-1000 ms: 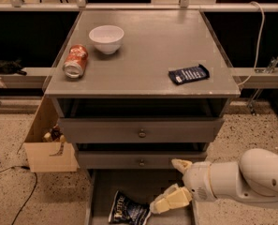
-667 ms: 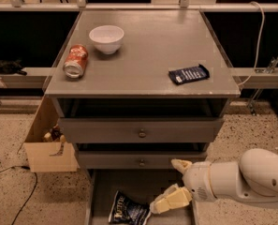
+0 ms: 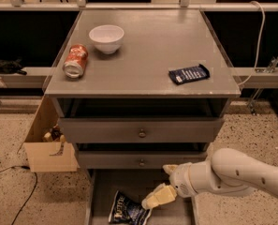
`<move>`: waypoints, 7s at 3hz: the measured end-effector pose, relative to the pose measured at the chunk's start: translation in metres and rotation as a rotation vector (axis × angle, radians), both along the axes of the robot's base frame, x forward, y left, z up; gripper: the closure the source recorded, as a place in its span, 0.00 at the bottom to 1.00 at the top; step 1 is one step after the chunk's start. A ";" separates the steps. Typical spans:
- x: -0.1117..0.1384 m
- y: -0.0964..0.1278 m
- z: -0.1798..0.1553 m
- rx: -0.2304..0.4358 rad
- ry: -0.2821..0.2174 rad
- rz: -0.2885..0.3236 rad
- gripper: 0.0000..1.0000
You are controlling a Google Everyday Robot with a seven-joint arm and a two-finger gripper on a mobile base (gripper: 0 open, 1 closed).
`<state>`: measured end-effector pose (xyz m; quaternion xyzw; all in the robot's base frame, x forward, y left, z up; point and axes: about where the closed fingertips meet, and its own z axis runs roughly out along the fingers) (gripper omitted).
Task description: Pick blue chip bag from bottom drawer and place on counter
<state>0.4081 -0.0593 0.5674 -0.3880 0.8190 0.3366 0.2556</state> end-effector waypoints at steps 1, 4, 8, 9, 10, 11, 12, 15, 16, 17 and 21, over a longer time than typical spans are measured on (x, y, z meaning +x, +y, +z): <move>0.018 -0.016 -0.063 -0.082 0.086 -0.019 0.00; 0.016 -0.043 -0.158 -0.150 0.184 -0.086 0.00; 0.035 -0.013 -0.262 -0.109 0.160 -0.100 0.00; 0.028 -0.008 -0.259 0.075 0.053 -0.214 0.00; 0.026 -0.002 -0.261 0.065 0.063 -0.199 0.00; 0.009 0.011 -0.305 0.052 0.144 -0.212 0.00; -0.001 0.017 -0.337 0.035 0.186 -0.243 0.00; -0.002 0.032 -0.383 0.001 0.201 -0.271 0.00; 0.018 0.043 -0.388 -0.029 0.085 -0.290 0.00; 0.032 0.044 -0.389 -0.065 -0.008 -0.326 0.00; 0.023 0.081 -0.446 -0.111 -0.009 -0.240 0.00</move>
Offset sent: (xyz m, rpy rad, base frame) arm 0.0281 -0.1120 -0.1779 -0.2365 0.2246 -0.1844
